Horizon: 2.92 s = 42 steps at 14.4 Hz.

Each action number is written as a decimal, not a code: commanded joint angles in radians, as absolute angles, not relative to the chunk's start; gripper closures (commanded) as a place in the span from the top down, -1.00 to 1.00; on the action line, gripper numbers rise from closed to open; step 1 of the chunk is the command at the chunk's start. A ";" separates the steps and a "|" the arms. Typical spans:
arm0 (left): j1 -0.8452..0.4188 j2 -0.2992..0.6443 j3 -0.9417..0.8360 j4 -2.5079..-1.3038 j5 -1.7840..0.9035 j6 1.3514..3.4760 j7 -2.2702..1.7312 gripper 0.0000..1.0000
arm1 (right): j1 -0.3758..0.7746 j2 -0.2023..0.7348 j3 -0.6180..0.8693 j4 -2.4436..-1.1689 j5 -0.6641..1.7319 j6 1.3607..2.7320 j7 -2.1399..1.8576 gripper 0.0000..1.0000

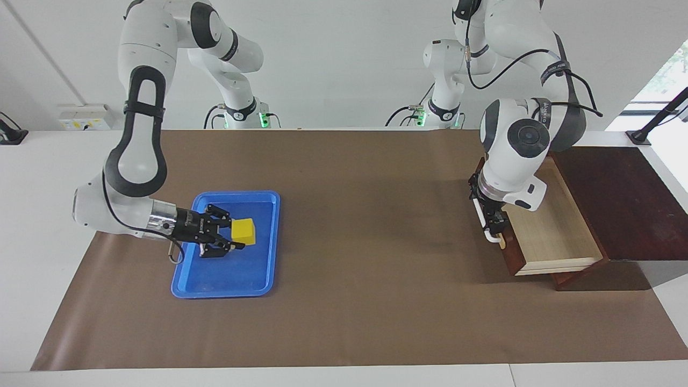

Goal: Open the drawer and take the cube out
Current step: 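Carry the cube into the blue tray with the right gripper, then open the right gripper to release the cube in the tray, then push the drawer shut with the left gripper while the right gripper withdraws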

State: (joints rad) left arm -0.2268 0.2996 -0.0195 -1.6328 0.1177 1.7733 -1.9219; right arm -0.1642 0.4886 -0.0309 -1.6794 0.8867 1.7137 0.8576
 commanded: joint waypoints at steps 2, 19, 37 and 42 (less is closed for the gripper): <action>-0.189 0.270 -0.026 -1.660 0.132 1.772 -1.864 1.00 | -0.244 0.388 -0.025 -1.893 0.842 1.710 0.776 -1.00; -0.075 0.272 -0.026 -1.660 0.173 1.783 -1.697 1.00 | -0.252 0.360 -0.038 -2.043 0.772 1.884 0.686 -1.00; 0.070 0.273 -0.026 -1.646 0.206 1.833 -1.453 1.00 | -0.042 0.091 -0.023 -1.766 0.275 1.700 0.867 1.00; 0.113 0.273 -0.026 -1.646 0.207 1.841 -1.394 1.00 | 0.029 -0.047 -0.021 -1.759 0.080 1.649 0.494 1.00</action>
